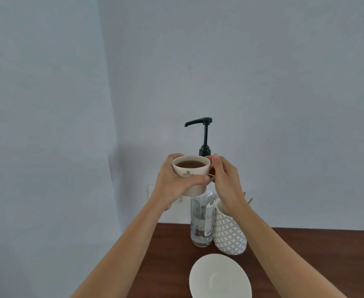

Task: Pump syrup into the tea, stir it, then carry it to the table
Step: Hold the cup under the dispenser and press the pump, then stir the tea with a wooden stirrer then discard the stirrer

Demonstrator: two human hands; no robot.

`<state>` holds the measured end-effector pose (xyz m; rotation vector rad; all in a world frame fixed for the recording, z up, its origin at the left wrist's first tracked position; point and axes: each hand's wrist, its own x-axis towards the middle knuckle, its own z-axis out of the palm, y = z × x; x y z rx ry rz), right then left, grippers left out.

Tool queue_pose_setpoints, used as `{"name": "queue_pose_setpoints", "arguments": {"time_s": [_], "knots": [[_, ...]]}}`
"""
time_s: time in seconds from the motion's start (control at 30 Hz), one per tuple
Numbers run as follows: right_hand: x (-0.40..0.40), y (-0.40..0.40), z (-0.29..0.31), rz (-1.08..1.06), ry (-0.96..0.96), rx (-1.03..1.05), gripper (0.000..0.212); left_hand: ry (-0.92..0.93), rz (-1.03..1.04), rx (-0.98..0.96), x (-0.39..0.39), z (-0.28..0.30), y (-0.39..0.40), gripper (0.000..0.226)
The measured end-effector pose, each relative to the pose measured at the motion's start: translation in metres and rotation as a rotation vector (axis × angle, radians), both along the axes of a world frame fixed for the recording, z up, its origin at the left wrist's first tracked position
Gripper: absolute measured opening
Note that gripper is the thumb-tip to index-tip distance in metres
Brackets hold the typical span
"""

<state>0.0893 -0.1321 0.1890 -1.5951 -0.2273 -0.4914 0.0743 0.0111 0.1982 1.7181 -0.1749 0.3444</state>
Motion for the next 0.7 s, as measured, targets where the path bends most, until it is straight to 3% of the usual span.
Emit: {"name": "queue_pose_setpoints", "arguments": {"time_s": [0.4,0.7], "knots": [[-0.049,-0.036,-0.089,0.109,0.210,0.187,0.038,0.043,-0.200,0.016,-0.046,-0.098,-0.024,0.074],[-0.074,-0.052,-0.156,0.080,0.315,0.237,0.041,0.061,-0.229,0.057,-0.062,-0.172,-0.037,0.079]]}}
